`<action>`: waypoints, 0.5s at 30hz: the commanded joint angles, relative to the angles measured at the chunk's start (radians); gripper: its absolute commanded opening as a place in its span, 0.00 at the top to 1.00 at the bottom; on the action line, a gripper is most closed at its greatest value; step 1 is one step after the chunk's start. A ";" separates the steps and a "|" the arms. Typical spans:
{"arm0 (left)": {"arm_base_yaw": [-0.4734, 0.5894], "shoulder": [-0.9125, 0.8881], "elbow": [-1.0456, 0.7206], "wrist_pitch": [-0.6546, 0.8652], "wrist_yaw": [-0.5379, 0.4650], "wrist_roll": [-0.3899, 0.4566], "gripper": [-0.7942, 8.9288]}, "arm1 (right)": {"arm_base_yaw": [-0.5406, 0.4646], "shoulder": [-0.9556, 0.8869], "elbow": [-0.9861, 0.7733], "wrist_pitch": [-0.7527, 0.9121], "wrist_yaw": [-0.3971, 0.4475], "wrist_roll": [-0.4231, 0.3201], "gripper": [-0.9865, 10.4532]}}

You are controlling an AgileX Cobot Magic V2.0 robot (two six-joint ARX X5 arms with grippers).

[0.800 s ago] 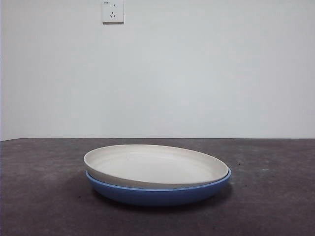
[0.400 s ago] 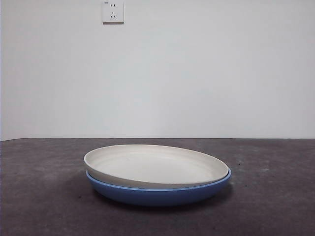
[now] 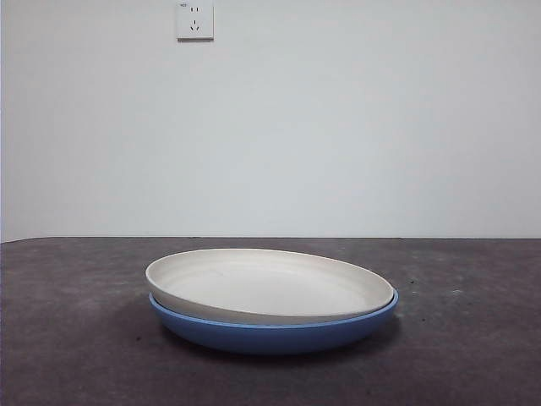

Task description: Pick up the white plate, put it on the blue plate, put it on desk

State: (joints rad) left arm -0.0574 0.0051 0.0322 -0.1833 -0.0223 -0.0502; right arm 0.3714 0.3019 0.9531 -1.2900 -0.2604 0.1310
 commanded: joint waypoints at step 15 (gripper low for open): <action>-0.002 -0.002 -0.021 -0.003 -0.005 0.005 0.89 | -0.122 -0.011 -0.072 0.271 0.026 -0.072 0.89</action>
State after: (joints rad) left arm -0.0574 0.0051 0.0322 -0.1833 -0.0223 -0.0498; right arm 0.2626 0.2890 0.8982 -1.1023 -0.2382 0.0841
